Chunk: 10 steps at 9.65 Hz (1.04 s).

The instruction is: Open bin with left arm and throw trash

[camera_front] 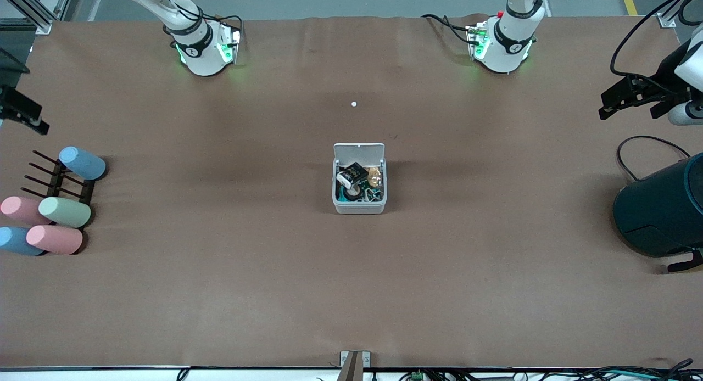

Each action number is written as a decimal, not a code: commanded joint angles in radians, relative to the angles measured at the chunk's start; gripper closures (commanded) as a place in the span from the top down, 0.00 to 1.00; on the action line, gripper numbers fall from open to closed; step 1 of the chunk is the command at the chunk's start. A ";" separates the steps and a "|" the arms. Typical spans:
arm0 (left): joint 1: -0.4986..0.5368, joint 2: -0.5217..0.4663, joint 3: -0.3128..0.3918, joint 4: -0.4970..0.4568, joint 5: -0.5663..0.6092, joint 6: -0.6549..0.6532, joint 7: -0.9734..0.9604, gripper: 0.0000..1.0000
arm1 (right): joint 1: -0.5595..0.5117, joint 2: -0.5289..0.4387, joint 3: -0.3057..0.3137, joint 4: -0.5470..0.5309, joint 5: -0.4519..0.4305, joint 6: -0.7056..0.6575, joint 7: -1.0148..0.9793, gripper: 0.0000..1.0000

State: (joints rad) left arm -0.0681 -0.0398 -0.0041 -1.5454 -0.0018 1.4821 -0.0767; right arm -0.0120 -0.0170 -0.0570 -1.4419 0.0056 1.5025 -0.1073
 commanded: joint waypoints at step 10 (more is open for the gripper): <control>0.002 -0.003 0.001 0.007 0.003 0.004 0.002 1.00 | -0.023 -0.032 0.046 -0.084 -0.021 0.028 0.021 1.00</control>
